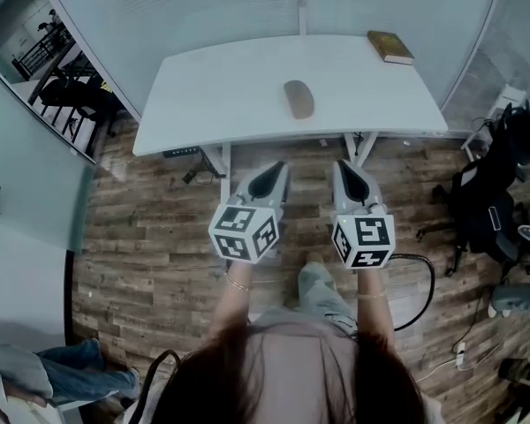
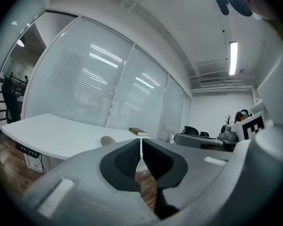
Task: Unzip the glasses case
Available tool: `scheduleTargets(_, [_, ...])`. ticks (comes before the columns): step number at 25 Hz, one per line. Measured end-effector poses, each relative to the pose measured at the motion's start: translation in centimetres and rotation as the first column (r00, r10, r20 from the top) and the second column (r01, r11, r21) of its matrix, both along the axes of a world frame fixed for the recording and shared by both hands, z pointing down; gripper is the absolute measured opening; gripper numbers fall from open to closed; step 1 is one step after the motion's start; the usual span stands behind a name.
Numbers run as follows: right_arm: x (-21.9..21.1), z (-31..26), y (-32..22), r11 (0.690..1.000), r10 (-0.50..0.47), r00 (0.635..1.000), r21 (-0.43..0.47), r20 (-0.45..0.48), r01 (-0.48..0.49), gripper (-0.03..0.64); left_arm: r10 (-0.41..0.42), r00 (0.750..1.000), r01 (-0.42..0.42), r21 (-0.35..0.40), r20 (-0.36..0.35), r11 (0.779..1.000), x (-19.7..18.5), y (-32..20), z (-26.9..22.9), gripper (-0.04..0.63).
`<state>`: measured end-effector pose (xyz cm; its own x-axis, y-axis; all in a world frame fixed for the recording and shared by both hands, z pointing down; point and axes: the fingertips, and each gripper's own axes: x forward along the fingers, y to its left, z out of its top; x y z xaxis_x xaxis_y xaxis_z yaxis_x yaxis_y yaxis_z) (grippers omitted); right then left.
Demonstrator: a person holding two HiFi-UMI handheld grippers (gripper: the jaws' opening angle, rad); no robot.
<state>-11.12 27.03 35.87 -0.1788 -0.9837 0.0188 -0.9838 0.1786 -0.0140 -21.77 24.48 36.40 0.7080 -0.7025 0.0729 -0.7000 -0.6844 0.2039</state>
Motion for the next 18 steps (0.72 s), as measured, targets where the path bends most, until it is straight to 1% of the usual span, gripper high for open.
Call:
scheduleTargets(2, [0.1, 0.1, -0.8, 0.999, -0.034, 0.999, 0.004, 0.042, 0.034, 0.003, 0.003, 1.000, -0.003, 0.000, 0.001, 1.000, 0.4, -0.7, 0.2, 0.020])
scheduleTargets(4, [0.4, 0.3, -1.8, 0.999, -0.054, 0.997, 0.003, 0.054, 0.054, 0.003, 0.005, 1.000, -0.005, 0.000, 0.007, 1.000, 1.0, -1.6, 0.3, 0.020])
scheduleTargets(11, [2.5, 1.0, -5.5, 0.998, -0.062, 0.998, -0.020, 0.001, 0.062, 0.003, -0.005, 1.000, 0.006, -0.016, 0.011, 1.000, 3.4, -5.4, 0.5, 0.020])
scheduleTargets(16, [3.6, 0.8, -8.3, 0.989, -0.142, 0.987, -0.025, 0.077, 0.144, 0.003, -0.020, 1.000, 0.020, -0.037, 0.012, 0.999, 4.9, -8.6, 0.6, 0.020])
scheduleTargets(18, [4.3, 1.0, -9.3, 0.987, -0.153, 0.985, -0.040, 0.080, 0.157, 0.003, -0.026, 1.000, 0.026, -0.046, 0.016, 0.999, 5.4, -9.7, 0.8, 0.021])
